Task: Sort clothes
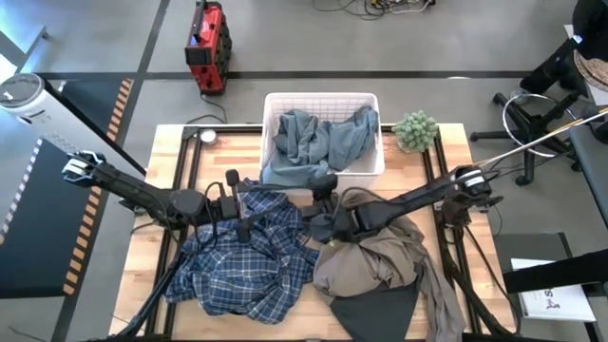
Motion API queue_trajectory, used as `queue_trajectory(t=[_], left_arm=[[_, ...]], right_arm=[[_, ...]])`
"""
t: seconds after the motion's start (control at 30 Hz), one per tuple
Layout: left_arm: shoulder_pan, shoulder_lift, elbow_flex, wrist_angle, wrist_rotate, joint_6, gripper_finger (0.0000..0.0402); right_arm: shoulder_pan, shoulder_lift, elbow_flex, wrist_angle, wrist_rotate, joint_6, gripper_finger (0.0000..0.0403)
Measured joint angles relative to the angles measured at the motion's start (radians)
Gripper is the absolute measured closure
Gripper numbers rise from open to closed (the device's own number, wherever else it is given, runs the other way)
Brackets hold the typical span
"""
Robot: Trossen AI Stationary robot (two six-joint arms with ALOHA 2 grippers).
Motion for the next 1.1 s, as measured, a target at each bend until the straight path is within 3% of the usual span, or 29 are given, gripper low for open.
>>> queue_trajectory(t=[0.27, 0.4, 0.63, 0.9, 1.1], left_arm=[[-0.008, -0.045, 0.000, -0.001, 0.000, 0.016, 0.0161], [-0.009, -0.059, -0.001, 0.001, -0.002, 0.017, 0.0155], [-0.015, -0.062, -0.004, -0.005, -0.014, 0.020, 0.0148], [-0.022, -0.100, -0.007, -0.008, -0.018, 0.022, 0.0158], [-0.048, -0.120, -0.012, -0.012, -0.017, 0.022, 0.0172]], right_arm=[[-0.074, -0.149, 0.154, -0.025, -0.146, -0.010, 0.0402], [-0.150, -0.199, 0.213, -0.120, -0.221, 0.023, 0.0403], [-0.197, -0.274, 0.238, -0.442, -0.573, 0.365, 0.0394], [-0.086, -0.287, 0.206, -0.645, -0.733, 0.652, 0.0284], [0.003, -0.279, 0.009, -0.594, -0.742, 0.815, 0.0200]])
